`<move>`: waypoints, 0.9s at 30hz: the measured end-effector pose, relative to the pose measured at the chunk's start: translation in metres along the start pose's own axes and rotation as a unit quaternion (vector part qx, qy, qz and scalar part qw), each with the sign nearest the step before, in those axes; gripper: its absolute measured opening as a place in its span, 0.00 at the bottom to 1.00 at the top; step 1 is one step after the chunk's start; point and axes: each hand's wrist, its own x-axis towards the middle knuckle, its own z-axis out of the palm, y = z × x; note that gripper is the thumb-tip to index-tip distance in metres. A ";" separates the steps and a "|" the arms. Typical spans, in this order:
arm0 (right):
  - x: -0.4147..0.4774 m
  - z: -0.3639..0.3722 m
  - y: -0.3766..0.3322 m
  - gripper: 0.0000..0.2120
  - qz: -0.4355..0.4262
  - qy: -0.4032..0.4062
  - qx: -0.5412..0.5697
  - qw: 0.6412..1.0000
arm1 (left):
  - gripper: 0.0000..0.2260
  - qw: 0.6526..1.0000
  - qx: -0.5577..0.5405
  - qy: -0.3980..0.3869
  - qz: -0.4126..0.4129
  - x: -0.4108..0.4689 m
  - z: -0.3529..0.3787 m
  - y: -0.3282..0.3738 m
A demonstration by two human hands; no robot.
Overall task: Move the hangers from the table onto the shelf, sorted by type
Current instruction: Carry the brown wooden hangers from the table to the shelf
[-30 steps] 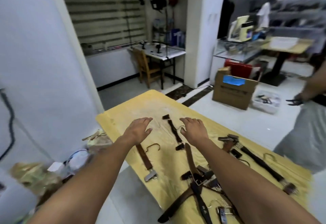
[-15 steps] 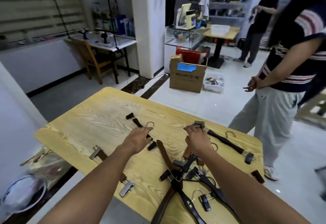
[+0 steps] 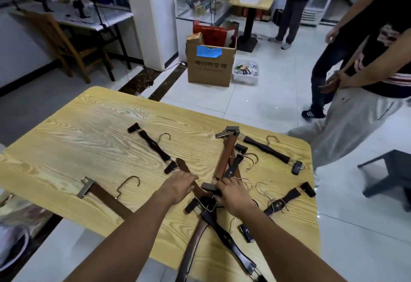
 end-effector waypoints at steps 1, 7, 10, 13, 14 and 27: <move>-0.002 0.008 -0.003 0.20 -0.004 -0.009 -0.004 1.000 | 0.20 1.000 0.002 -0.005 0.006 0.006 0.005 0.001; -0.012 0.044 -0.017 0.32 0.000 -0.032 0.020 0.999 | 0.21 0.999 0.027 -0.040 0.025 0.027 0.024 0.004; -0.014 0.050 -0.021 0.34 0.006 -0.041 0.031 0.999 | 0.22 0.997 0.043 -0.053 0.032 0.036 0.029 0.002; -0.016 0.058 -0.023 0.32 -0.003 -0.045 0.013 0.999 | 0.21 0.995 0.060 -0.066 0.043 0.041 0.031 0.002; -0.017 0.060 -0.023 0.31 -0.010 -0.048 0.000 0.999 | 0.21 0.994 0.065 -0.071 0.045 0.042 0.031 0.002; -0.012 0.049 -0.002 0.41 -0.096 0.007 -0.014 0.995 | 0.25 0.998 0.010 -0.048 0.039 0.043 0.031 -0.006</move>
